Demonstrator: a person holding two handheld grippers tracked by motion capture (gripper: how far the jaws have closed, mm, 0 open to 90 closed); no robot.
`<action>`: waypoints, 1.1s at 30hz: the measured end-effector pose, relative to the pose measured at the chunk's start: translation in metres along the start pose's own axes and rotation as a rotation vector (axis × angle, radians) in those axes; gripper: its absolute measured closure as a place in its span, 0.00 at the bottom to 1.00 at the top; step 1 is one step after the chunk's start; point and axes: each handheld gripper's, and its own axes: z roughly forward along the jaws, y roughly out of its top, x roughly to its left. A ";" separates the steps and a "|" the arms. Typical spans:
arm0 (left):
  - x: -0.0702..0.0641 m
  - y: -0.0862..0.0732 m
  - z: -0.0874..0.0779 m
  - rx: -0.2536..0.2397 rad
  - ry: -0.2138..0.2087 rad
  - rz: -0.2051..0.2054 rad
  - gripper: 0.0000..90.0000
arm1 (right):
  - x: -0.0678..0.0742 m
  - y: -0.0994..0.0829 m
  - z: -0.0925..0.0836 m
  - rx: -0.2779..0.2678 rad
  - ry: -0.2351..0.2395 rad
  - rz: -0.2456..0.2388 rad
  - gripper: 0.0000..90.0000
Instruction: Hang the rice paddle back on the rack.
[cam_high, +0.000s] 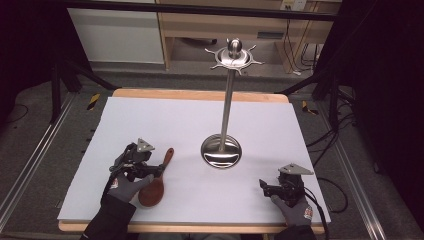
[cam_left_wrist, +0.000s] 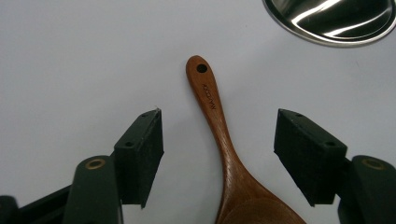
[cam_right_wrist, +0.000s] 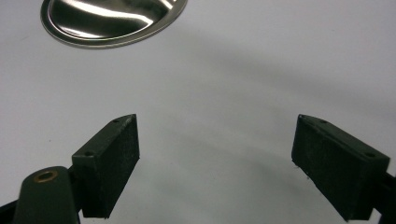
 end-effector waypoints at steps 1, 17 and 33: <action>0.000 0.000 0.002 0.008 -0.004 0.002 0.38 | 0.000 0.000 0.000 0.003 0.000 -0.002 0.17; -0.005 0.000 0.030 0.137 -0.008 0.011 0.58 | -0.001 0.000 0.001 0.012 0.000 -0.004 0.17; -0.006 -0.002 0.043 0.207 -0.038 -0.013 0.76 | 0.000 0.000 0.002 0.026 0.012 0.000 0.18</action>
